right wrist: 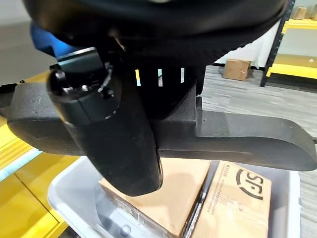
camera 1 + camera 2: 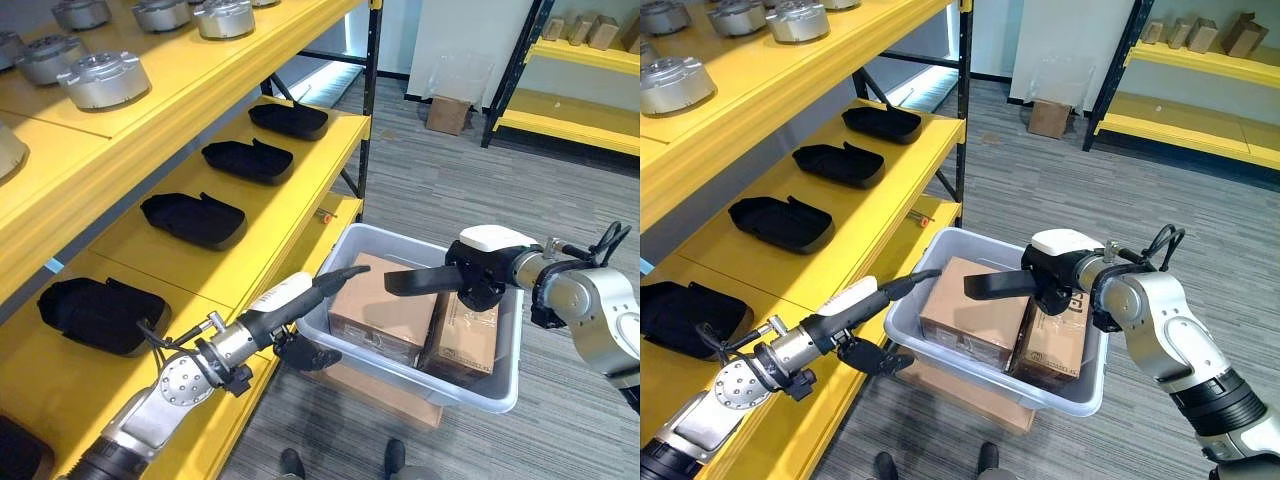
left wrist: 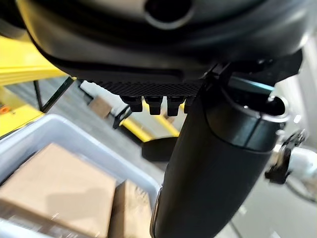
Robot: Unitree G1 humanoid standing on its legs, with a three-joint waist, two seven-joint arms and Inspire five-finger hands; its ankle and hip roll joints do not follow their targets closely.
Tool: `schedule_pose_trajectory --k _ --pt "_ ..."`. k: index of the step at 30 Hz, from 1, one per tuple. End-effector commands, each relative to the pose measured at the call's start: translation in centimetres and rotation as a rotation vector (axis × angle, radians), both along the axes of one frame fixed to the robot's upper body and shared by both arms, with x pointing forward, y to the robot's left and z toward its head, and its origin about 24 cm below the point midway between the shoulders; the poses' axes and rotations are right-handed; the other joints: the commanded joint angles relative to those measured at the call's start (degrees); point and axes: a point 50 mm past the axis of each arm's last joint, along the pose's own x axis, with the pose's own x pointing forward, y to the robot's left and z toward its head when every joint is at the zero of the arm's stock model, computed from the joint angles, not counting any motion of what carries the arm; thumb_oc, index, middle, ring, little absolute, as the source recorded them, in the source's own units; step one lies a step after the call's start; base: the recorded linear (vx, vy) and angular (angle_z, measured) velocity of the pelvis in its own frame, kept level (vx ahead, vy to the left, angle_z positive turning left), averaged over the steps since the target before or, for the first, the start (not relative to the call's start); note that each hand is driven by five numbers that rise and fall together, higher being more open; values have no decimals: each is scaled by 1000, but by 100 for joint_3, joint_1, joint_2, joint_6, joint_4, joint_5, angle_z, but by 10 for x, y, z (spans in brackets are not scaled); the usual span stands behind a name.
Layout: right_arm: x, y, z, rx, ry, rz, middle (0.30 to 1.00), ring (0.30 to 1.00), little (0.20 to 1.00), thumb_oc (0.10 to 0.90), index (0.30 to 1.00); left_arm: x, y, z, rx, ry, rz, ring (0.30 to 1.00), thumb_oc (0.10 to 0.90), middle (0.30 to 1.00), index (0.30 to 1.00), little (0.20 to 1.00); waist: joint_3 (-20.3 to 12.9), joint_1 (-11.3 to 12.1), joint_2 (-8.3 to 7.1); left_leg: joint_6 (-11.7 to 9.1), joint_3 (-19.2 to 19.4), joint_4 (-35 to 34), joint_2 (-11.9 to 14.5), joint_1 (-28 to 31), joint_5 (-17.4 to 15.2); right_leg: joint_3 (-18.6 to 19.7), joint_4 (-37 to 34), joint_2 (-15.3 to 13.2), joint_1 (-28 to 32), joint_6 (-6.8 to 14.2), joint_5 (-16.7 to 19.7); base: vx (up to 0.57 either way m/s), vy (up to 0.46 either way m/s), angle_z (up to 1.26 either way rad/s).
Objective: Move parts from the plastic box to the shelf.
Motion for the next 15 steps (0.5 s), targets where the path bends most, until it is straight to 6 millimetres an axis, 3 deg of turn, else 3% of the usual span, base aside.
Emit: schedule_pose_trajectory --k 1,4,7,15 --pt "3 39 75 -68 -386 175 300 300 300 400 300 8 -10 34 -65 -178 -43 1000 900 1000 1000 1000 -439 -2 -271 -186 -192 -47 184 426 -509 360 163 -341 271 533 -464 -13 -3 -4" --pt "3 46 76 -62 -378 198 300 300 300 400 300 10 -11 33 -35 -210 -20 1000 900 1000 1000 1000 -442 -2 -271 -191 -198 -47 182 426 -512 368 152 -339 271 529 -458 -4 -1 -1" --pt "1 66 64 -61 -277 257 300 300 300 400 300 18 -12 37 -31 -295 63 1000 900 1000 1000 1000 -423 52 -278 -186 -224 -47 186 420 -519 341 173 -355 272 512 -473 -13 -1 0" --pt "10 72 33 -31 -169 238 300 300 300 400 300 21 -14 32 -11 -295 95 1000 900 1000 1000 1000 -399 104 -311 -201 -275 -47 201 411 -514 313 171 -363 277 516 -462 -10 -8 3"
